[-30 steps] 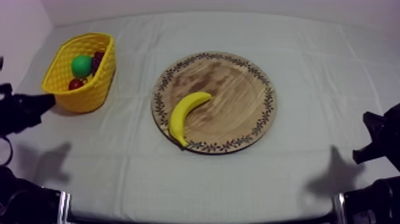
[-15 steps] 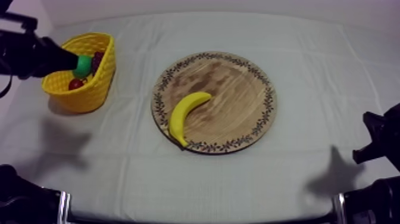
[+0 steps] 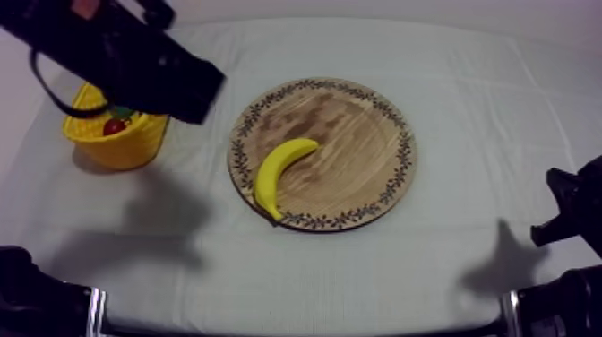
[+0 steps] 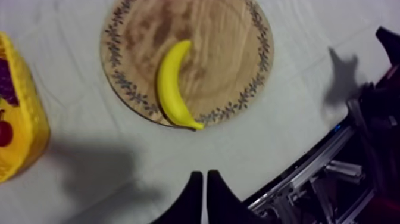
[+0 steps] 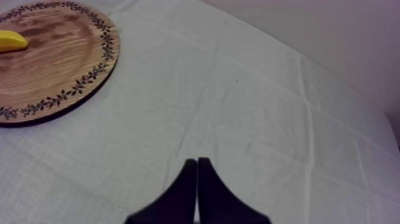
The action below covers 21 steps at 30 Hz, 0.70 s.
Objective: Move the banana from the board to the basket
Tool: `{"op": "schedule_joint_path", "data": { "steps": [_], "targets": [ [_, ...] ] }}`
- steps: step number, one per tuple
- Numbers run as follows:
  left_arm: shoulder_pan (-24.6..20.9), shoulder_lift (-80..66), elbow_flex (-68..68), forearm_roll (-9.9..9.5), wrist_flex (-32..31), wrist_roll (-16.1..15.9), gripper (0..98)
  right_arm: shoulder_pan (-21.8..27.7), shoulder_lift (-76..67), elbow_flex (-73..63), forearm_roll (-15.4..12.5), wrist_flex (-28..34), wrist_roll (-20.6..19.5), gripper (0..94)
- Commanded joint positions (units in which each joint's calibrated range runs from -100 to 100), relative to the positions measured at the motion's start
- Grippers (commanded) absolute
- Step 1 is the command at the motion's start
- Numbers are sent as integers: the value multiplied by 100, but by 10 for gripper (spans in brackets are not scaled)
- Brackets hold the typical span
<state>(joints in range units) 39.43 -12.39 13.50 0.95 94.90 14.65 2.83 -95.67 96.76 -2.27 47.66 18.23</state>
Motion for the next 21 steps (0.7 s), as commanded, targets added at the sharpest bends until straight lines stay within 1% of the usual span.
{"op": "schedule_joint_path", "data": {
  "steps": [1, 4, 5, 6, 9, 12, 18, 21],
  "targets": [
    [263, 568, -259, 2, 125, 58, 0, 0, 0, 1, 0, 0, -4, 3],
    [412, 914, -478, 52, 176, 134, 3, 0, 0, 1, 0, 0, -4, 3],
    [431, 1005, -549, 76, 184, 150, 12, 0, 0, 1, 0, 0, -4, 3],
    [440, 1079, -618, 99, 189, 159, 40, 0, 0, 1, 0, 0, -4, 3],
    [444, 1218, -814, 145, 226, 132, 196, 0, 0, 1, 0, 0, -4, 3],
    [417, 1289, -999, 120, 262, 203, 327, 0, 0, 1, 0, 0, -4, 3],
    [279, 1370, -1182, 62, 281, 396, 476, 0, 0, 1, 0, 0, -4, 3],
    [224, 1418, -1204, 53, 282, 380, 601, 0, 0, 1, 0, 0, -4, 3]
  ]
}}
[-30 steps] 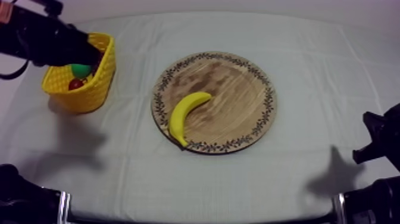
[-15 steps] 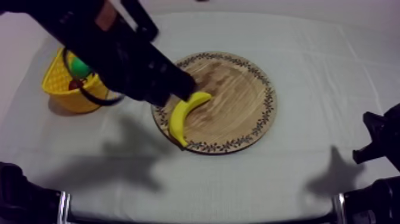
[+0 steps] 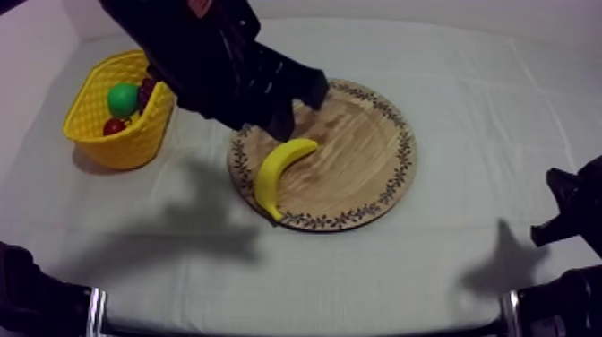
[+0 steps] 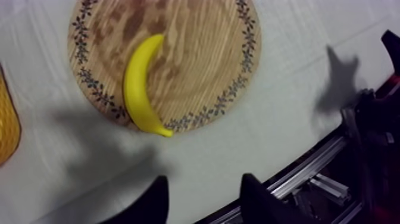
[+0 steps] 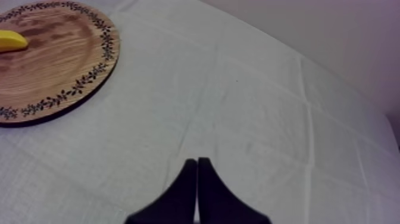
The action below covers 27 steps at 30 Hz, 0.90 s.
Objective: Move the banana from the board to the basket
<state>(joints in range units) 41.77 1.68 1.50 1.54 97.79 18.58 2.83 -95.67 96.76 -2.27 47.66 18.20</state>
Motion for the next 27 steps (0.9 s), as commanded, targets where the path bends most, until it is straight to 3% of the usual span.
{"op": "schedule_joint_path", "data": {
  "steps": [1, 8, 15, 27],
  "targets": [
    [-27, 32, -7, -2, -7, -27, 646, 0, 0, 1, 0, 0, -1, 3],
    [-198, 197, 124, 142, -96, -97, 833, 0, 0, 1, 0, 0, -1, 3],
    [-457, 708, 658, 361, -588, -514, 926, 0, 0, 1, 0, 0, -1, 3],
    [-620, 2105, 463, 200, -1076, -1091, 945, 0, 0, 1, 0, 0, -1, 3]
  ]
}}
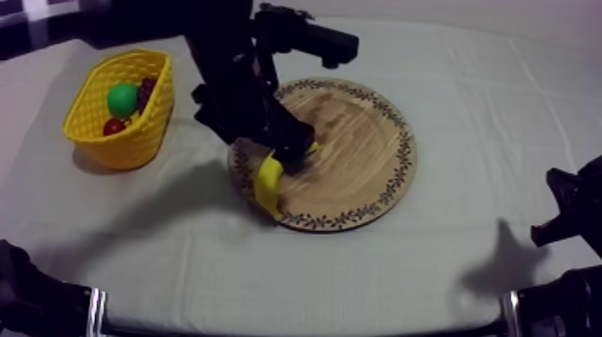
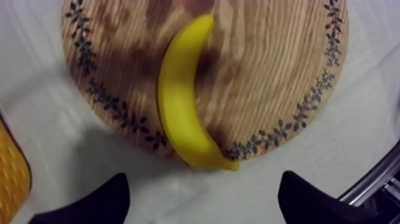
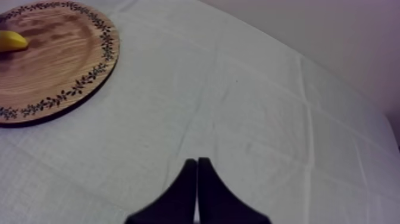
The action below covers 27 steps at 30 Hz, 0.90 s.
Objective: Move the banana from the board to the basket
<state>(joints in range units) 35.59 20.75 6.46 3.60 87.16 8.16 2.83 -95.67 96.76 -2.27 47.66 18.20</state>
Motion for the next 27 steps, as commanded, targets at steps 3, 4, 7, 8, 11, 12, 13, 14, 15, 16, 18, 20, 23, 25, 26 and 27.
{"op": "schedule_joint_path", "data": {
  "steps": [3, 4, 7, 8, 11, 12, 13, 14, 15, 16, 18, 20, 23, 25, 26, 27],
  "targets": [
    [-24, 524, -140, -16, -118, -143, 945, 0, 0, 1, 0, 0, -1, 3],
    [-37, 630, -175, -15, -149, -173, 946, 0, 0, 1, 0, 0, -1, 3],
    [-75, 938, -311, -14, -207, -256, 946, 0, 0, 1, 0, 0, -1, 3],
    [-84, 1036, -371, -19, -217, -279, 946, 0, 0, 1, 0, 0, -1, 3],
    [-103, 1308, -569, -32, -231, -339, 946, 0, 0, 1, 0, 0, -1, 3],
    [-109, 1393, -632, -29, -233, -357, 946, 0, 0, 1, 0, 0, -1, 3],
    [-118, 1471, -690, -24, -234, -374, 946, 0, 0, 1, 0, 0, -1, 3],
    [-127, 1546, -743, -20, -235, -387, 946, 0, 0, 1, 0, 0, -1, 3],
    [-135, 1619, -794, -14, -236, -401, 946, 0, 0, 1, 0, 0, -1, 3],
    [-140, 1689, -843, -10, -237, -414, 946, 0, 0, 1, 0, 0, -1, 3],
    [-151, 1815, -947, -9, -237, -443, 945, 0, 0, 1, 0, 0, -1, 3],
    [-154, 1925, -1040, -19, -238, -456, 938, 0, 0, 1, 0, 0, -1, 3],
    [-159, 2050, -1148, -27, -247, -447, 901, 0, 0, 1, 0, 0, -1, 3],
    [-181, 2110, -1182, -27, -255, -419, 850, 0, 0, 1, 0, 0, -1, 3],
    [-197, 2138, -1192, -22, -257, -410, 821, 0, 0, 1, 0, 0, -1, 3],
    [-216, 2163, -1199, -18, -259, -405, 788, 0, 0, 1, 0, 0, -1, 3]
  ]
}}
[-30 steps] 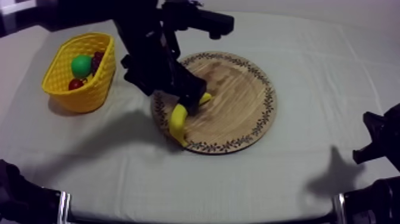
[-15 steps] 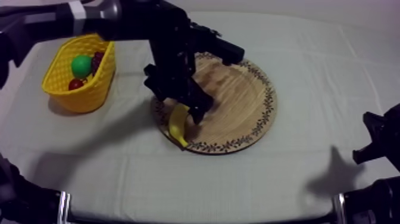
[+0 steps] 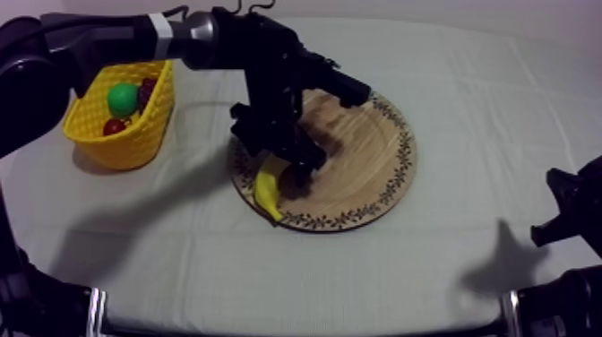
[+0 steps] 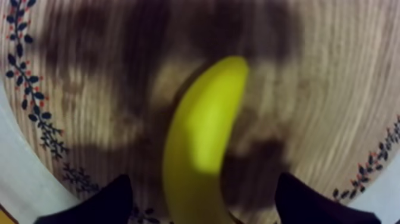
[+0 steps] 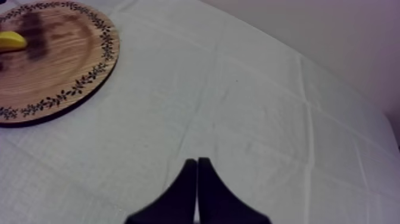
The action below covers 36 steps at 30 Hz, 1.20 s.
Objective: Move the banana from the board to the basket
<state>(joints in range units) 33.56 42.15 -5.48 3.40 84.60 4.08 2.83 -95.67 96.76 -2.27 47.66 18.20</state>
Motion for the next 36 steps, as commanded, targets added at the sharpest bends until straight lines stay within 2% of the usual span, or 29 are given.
{"op": "schedule_joint_path", "data": {
  "steps": [1, 7, 10, 21, 29, 36],
  "targets": [
    [-33, 45, -10, 6, -3, 13, 741, 0, 0, 1, 0, 0, -1, 3],
    [-113, 133, 32, 20, -92, 61, 344, 0, 0, 1, 0, 0, -1, 3],
    [-113, 156, 58, 5, -126, 58, 235, 0, 0, 1, 0, 0, -1, 3],
    [-42, -293, 68, 13, -122, 79, 142, 0, 0, 1, 0, 0, -1, 3],
    [86, -1210, -240, 46, 474, 352, 94, 0, 0, 1, 0, 0, -1, 3],
    [255, -1895, -593, -71, 1025, 581, 80, 0, 0, 1, 0, 0, -1, 3]
  ]
}}
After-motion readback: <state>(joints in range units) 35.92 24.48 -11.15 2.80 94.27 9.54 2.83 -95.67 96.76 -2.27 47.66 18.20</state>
